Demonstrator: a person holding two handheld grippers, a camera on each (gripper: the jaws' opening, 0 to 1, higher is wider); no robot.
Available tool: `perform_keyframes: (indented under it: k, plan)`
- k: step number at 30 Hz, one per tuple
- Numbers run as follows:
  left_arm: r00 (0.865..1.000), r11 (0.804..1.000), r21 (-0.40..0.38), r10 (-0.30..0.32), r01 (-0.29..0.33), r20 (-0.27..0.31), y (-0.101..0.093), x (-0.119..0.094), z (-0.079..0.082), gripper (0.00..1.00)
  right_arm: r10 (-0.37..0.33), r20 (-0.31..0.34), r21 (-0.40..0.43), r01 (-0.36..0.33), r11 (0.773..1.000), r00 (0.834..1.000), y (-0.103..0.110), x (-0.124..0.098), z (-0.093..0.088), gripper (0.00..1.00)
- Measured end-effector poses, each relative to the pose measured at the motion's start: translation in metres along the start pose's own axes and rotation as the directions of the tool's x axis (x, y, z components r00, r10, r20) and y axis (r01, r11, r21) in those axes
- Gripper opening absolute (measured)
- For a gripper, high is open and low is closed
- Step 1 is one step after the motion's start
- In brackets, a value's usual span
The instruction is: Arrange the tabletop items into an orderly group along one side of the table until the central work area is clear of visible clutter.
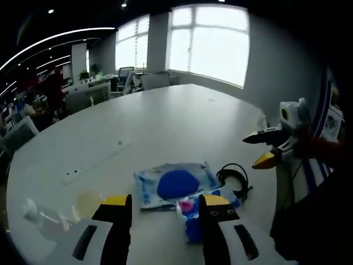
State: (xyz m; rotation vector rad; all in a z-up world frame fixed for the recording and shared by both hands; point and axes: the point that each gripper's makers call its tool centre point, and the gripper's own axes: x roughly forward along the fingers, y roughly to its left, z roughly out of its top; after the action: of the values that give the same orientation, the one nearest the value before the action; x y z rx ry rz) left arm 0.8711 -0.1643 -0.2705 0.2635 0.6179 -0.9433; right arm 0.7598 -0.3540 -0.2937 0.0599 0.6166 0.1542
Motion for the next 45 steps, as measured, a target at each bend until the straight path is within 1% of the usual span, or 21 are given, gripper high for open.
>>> perform_keyframes:
  k: [2, 4, 5, 9, 12, 15, 17, 18, 20, 24, 26, 27, 29, 30, 33, 35, 36, 38, 40, 44, 45]
  plan:
    - [1.000, 1.000, 0.013, 0.008, -0.007, -0.008, 0.000, 0.012, 0.001, 0.46, -0.018, -0.004, 0.002, 0.018, 1.000, 1.000, -0.001, 0.005, -0.004, 0.67]
    - [0.999, 0.999, 0.024, 0.024, -0.024, -0.026, 0.003, 0.022, -0.002, 0.44, -0.022, -0.014, 0.005, 0.022, 1.000, 1.000, -0.001, 0.008, -0.008, 0.65]
    - [0.999, 1.000, 0.017, 0.027, -0.026, -0.030, 0.005, 0.028, -0.004, 0.44, -0.024, -0.019, 0.014, 0.024, 1.000, 1.000, -0.001, 0.011, -0.010, 0.63]
    - [0.999, 1.000, -0.009, 0.029, -0.030, -0.041, 0.004, 0.041, -0.006, 0.39, -0.035, -0.033, 0.030, 0.036, 0.999, 0.999, 0.000, 0.019, -0.016, 0.60]
    - [0.996, 0.998, -0.023, 0.051, -0.053, -0.069, 0.009, 0.053, -0.013, 0.39, -0.040, -0.036, 0.053, 0.042, 0.998, 0.999, 0.001, 0.026, -0.018, 0.57]
    - [0.995, 0.998, -0.037, 0.055, -0.059, -0.088, 0.010, 0.062, -0.017, 0.40, -0.043, -0.038, 0.084, 0.047, 0.995, 0.998, 0.001, 0.032, -0.020, 0.51]
    - [0.991, 0.995, -0.050, 0.076, -0.082, -0.112, 0.015, 0.069, -0.023, 0.40, -0.046, -0.035, 0.108, 0.050, 0.993, 0.998, 0.002, 0.036, -0.020, 0.49]
    - [0.987, 0.994, -0.053, 0.089, -0.097, -0.134, 0.018, 0.073, -0.028, 0.40, -0.045, -0.038, 0.124, 0.050, 0.991, 0.998, 0.002, 0.040, -0.021, 0.47]
    - [0.983, 0.992, -0.051, 0.107, -0.115, -0.147, 0.021, 0.078, -0.031, 0.40, -0.052, -0.043, 0.144, 0.058, 0.988, 0.998, 0.003, 0.044, -0.024, 0.44]
    - [0.980, 0.990, -0.067, 0.115, -0.127, -0.159, 0.023, 0.086, -0.035, 0.39, -0.048, -0.067, 0.155, 0.057, 0.986, 0.997, 0.007, 0.054, -0.031, 0.43]
    - [0.978, 0.988, -0.076, 0.117, -0.131, -0.172, 0.024, 0.089, -0.039, 0.38, -0.044, -0.074, 0.158, 0.055, 0.986, 0.996, 0.009, 0.057, -0.033, 0.40]
    - [0.978, 0.985, -0.100, 0.120, -0.138, -0.173, 0.025, 0.091, -0.041, 0.38, -0.043, -0.081, 0.158, 0.055, 0.986, 0.996, 0.010, 0.059, -0.034, 0.37]
    - [0.977, 0.980, -0.124, 0.131, -0.152, -0.166, 0.027, 0.094, -0.042, 0.37, -0.048, -0.088, 0.161, 0.061, 0.985, 0.995, 0.011, 0.062, -0.036, 0.36]
    - [0.977, 0.979, -0.130, 0.137, -0.159, -0.166, 0.027, 0.096, -0.043, 0.36, -0.050, -0.098, 0.169, 0.066, 0.983, 0.994, 0.009, 0.064, -0.038, 0.34]
    - [0.971, 0.974, -0.124, 0.169, -0.190, -0.168, 0.028, 0.099, -0.046, 0.35, -0.060, -0.097, 0.187, 0.077, 0.979, 0.994, 0.008, 0.067, -0.039, 0.28]
    - [0.963, 0.966, -0.125, 0.200, -0.225, -0.183, 0.034, 0.100, -0.052, 0.35, -0.057, -0.100, 0.199, 0.076, 0.977, 0.993, 0.009, 0.068, -0.039, 0.28]
    - [0.962, 0.965, -0.128, 0.203, -0.228, -0.183, 0.034, 0.100, -0.053, 0.35, -0.052, -0.099, 0.210, 0.072, 0.975, 0.994, 0.009, 0.069, -0.039, 0.28]
    - [0.960, 0.961, -0.150, 0.199, -0.231, -0.198, 0.035, 0.103, -0.059, 0.35, -0.050, -0.106, 0.221, 0.073, 0.973, 0.993, 0.007, 0.072, -0.040, 0.28]
    - [0.959, 0.962, -0.152, 0.194, -0.227, -0.206, 0.035, 0.105, -0.063, 0.35, -0.046, -0.116, 0.226, 0.072, 0.972, 0.992, 0.008, 0.075, -0.042, 0.29]
    - [0.959, 0.960, -0.165, 0.187, -0.225, -0.214, 0.036, 0.108, -0.069, 0.34, -0.039, -0.143, 0.235, 0.072, 0.969, 0.989, 0.008, 0.079, -0.047, 0.28]
    - [0.958, 0.959, -0.171, 0.188, -0.227, -0.215, 0.037, 0.109, -0.070, 0.34, -0.039, -0.161, 0.238, 0.077, 0.968, 0.986, 0.008, 0.081, -0.050, 0.27]
